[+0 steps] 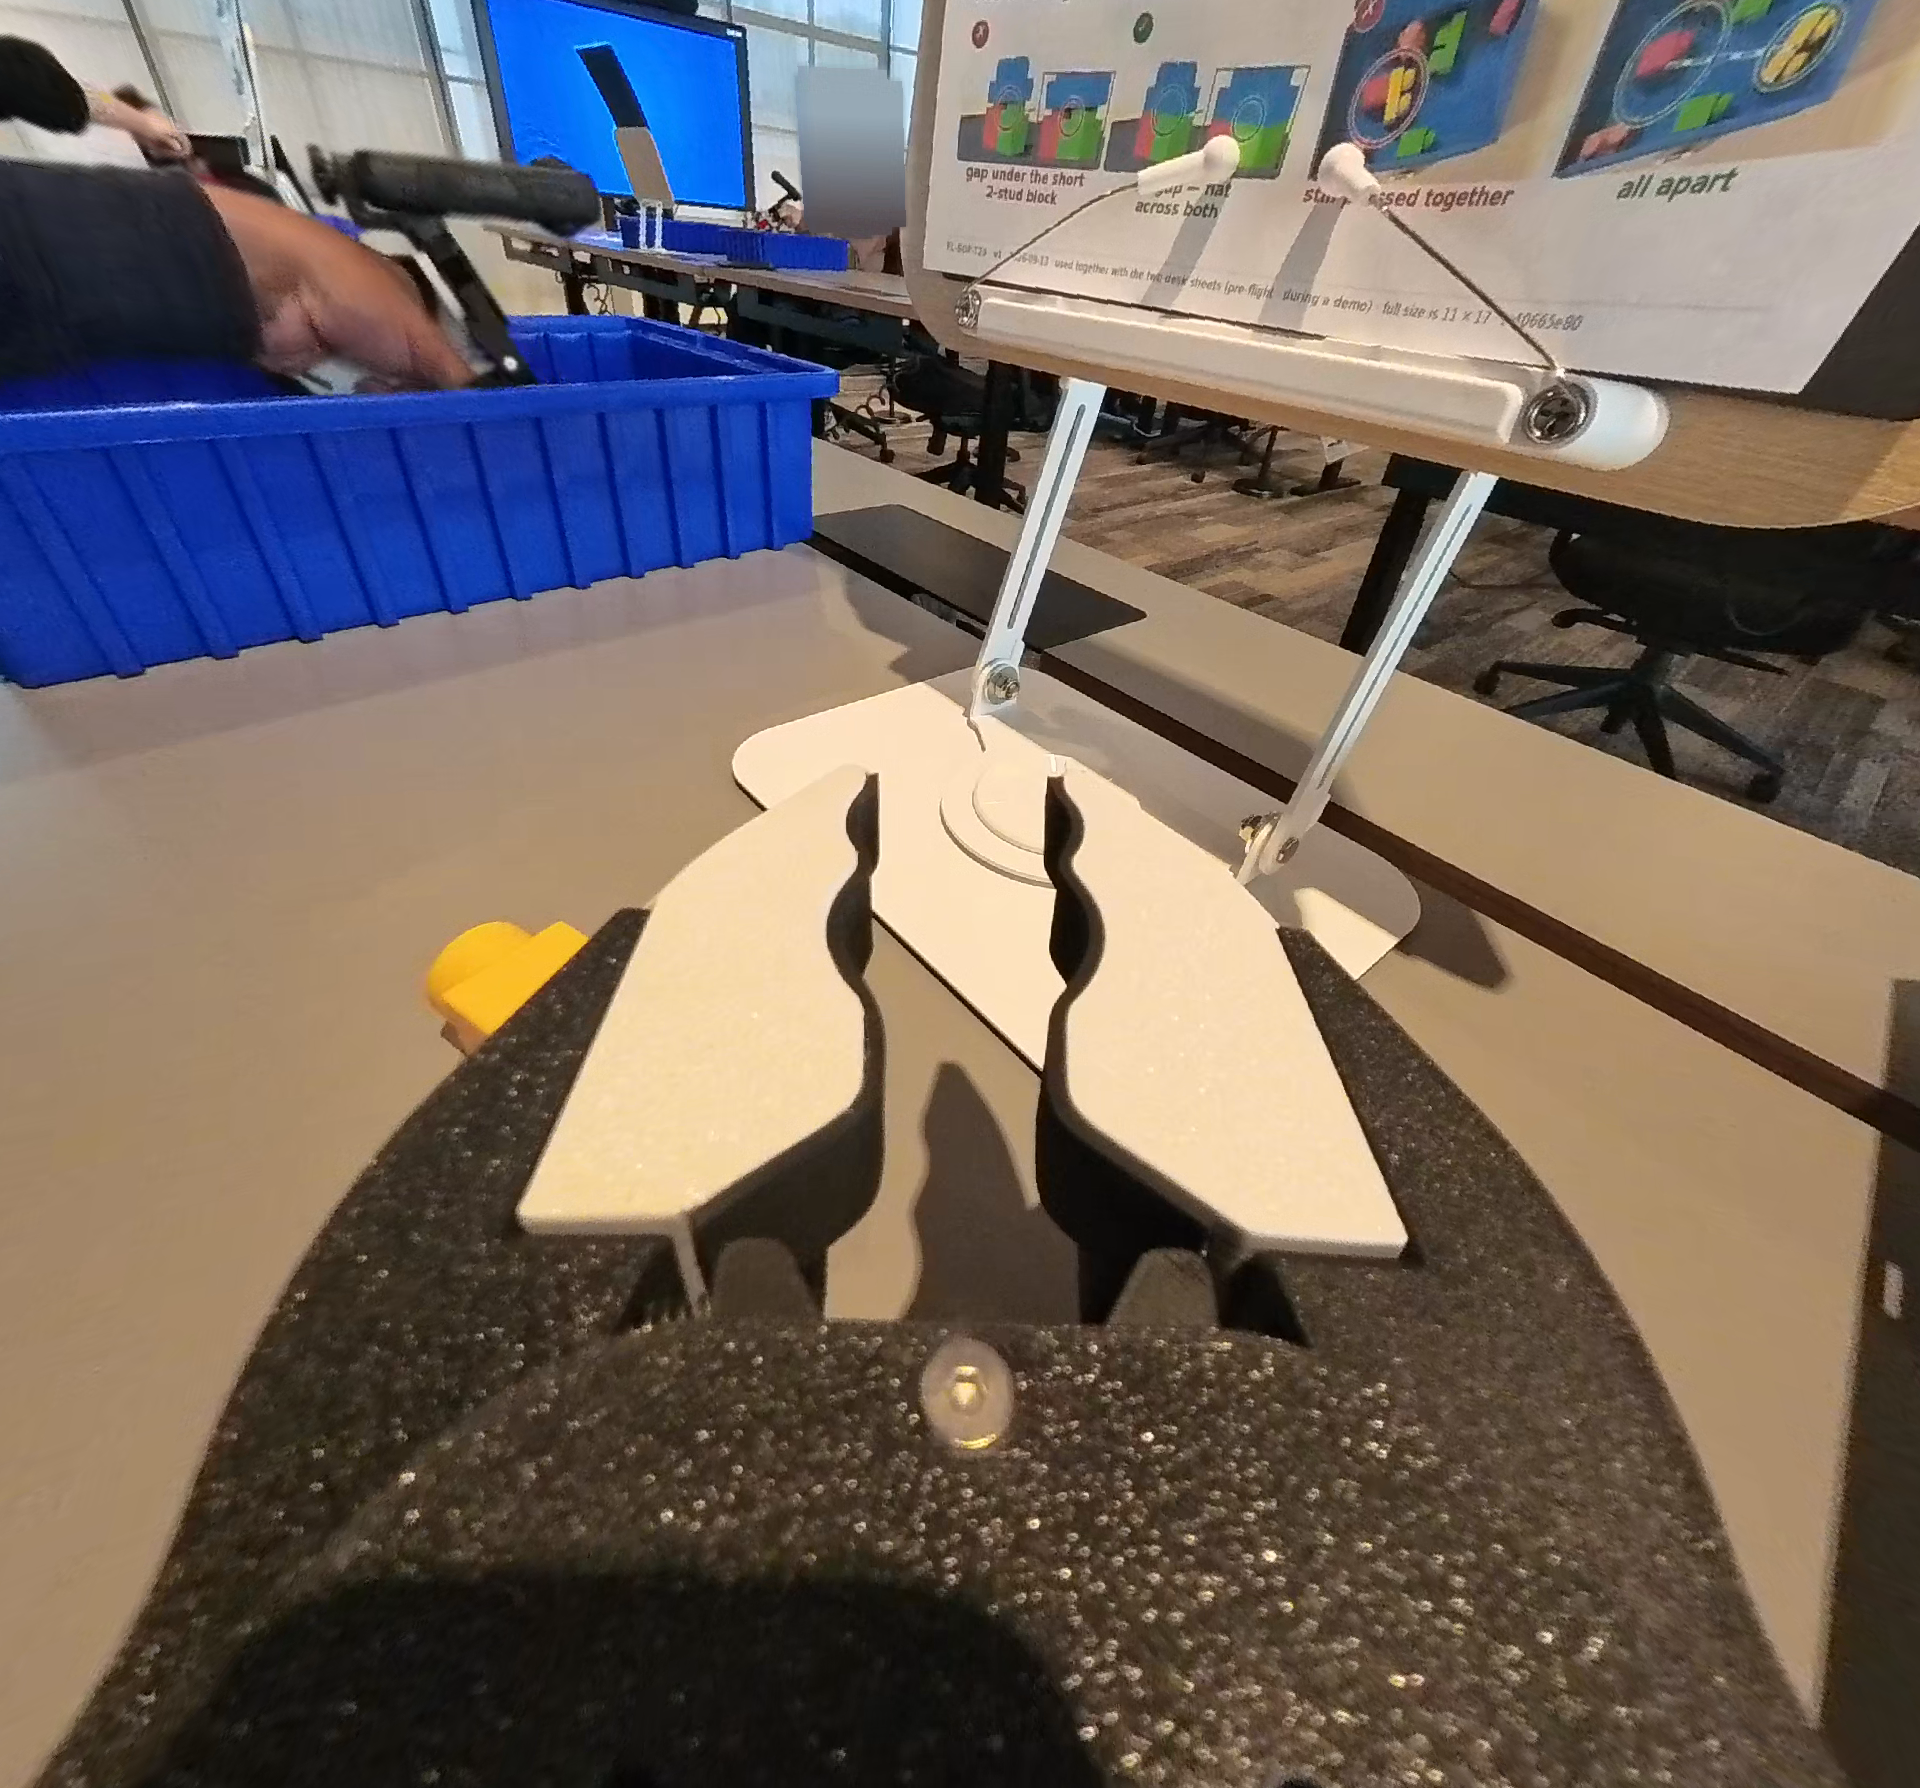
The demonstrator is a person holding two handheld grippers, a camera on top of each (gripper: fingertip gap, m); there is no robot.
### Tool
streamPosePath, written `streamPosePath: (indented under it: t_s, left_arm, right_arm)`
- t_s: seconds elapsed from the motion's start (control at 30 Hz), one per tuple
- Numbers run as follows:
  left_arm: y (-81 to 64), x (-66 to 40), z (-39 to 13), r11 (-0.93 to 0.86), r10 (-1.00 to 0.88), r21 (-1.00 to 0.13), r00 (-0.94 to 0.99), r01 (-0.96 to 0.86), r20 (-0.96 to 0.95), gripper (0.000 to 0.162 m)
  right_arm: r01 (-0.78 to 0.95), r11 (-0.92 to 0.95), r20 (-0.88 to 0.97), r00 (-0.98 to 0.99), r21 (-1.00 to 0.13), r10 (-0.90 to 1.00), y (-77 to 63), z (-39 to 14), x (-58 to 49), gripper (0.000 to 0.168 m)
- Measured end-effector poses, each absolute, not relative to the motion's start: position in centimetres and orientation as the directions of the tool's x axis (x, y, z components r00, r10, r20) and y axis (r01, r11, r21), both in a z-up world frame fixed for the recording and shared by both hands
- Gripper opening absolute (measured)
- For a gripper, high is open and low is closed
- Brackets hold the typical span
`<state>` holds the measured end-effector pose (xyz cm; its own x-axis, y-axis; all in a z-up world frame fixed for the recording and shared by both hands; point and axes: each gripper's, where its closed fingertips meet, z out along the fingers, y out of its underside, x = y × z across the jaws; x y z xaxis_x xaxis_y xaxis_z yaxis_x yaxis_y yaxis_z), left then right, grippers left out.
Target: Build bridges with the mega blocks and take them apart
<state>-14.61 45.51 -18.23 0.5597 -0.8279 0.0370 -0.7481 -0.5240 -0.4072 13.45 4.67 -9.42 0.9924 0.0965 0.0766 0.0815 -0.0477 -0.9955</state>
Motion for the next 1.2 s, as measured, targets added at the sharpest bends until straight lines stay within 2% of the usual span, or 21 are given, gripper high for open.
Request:
streamPosePath:
  t_s: [0.2, 0.3, 0.4, 0.5, 0.57, 0.67, 0.77, 0.9, 1.0, 1.07, 1.2]
  left_arm:
    - [45.6, -15.0, -18.6, -0.502, -0.837, -0.388, 0.548, -0.773, -0.009, 0.043]
    - [45.5, -15.4, -16.7, -0.518, -0.820, -0.423, 0.572, -0.743, -0.001, 0.043]
    - [44.7, -15.2, -12.1, -0.484, -0.816, -0.538, 0.578, -0.690, -0.006, 0.043]
    - [41.2, -13.4, -6.8, -0.369, -0.853, -0.663, 0.521, -0.651, -0.037, 0.042]
    - [36.4, -10.6, -3.1, -0.232, -0.908, -0.742, 0.413, -0.629, -0.067, 0.043]
    - [26.0, -4.5, 0.7, -0.005, -0.986, -0.830, 0.143, -0.557, -0.090, 0.042]
    - [17.5, 0.8, -0.7, 0.119, -0.993, -0.839, -0.051, -0.531, -0.108, 0.042]
    - [11.2, 5.8, -7.3, 0.220, -0.972, -0.810, -0.189, -0.544, -0.137, 0.042]
    - [9.9, 7.4, -11.6, 0.295, -0.955, -0.783, -0.182, -0.547, -0.233, 0.042]
    - [9.2, 8.0, -12.5, 0.377, -0.926, -0.797, -0.166, -0.472, -0.340, 0.042]
    - [8.8, 8.5, -12.4, 0.554, -0.818, -0.714, -0.119, -0.427, -0.563, 0.042]
  right_arm:
    - [0.082, -0.048, 0.077, 0.992, -0.995, 0.098, 4.7, -9.4, 13.4, 0.030]
    - [0.079, -0.046, 0.074, 0.992, -0.996, 0.099, 4.7, -9.4, 13.4, 0.030]
    - [0.076, -0.045, 0.071, 0.993, -0.996, 0.099, 4.6, -9.4, 13.5, 0.030]
    - [0.077, -0.048, 0.072, 0.992, -0.996, 0.100, 4.7, -9.4, 13.4, 0.030]
    - [0.078, -0.049, 0.072, 0.992, -0.996, 0.101, 4.7, -9.4, 13.4, 0.030]
    - [0.071, -0.049, 0.066, 0.993, -0.996, 0.101, 4.7, -9.4, 13.5, 0.030]
    - [0.058, -0.045, 0.053, 0.993, -0.997, 0.102, 4.6, -9.3, 13.6, 0.030]
    - [0.044, -0.075, 0.033, 0.990, -0.996, 0.137, 4.4, -9.7, 13.4, 0.030]
    - [-0.021, -0.131, -0.047, 0.979, -0.991, 0.196, 4.1, -10.1, 12.8, 0.030]
    - [-0.120, -0.189, -0.166, 0.954, -0.975, 0.249, 4.2, -10.5, 12.3, 0.034]
    - [-0.313, -0.280, -0.397, 0.857, -0.908, 0.329, 4.3, -10.6, 11.1, 0.040]
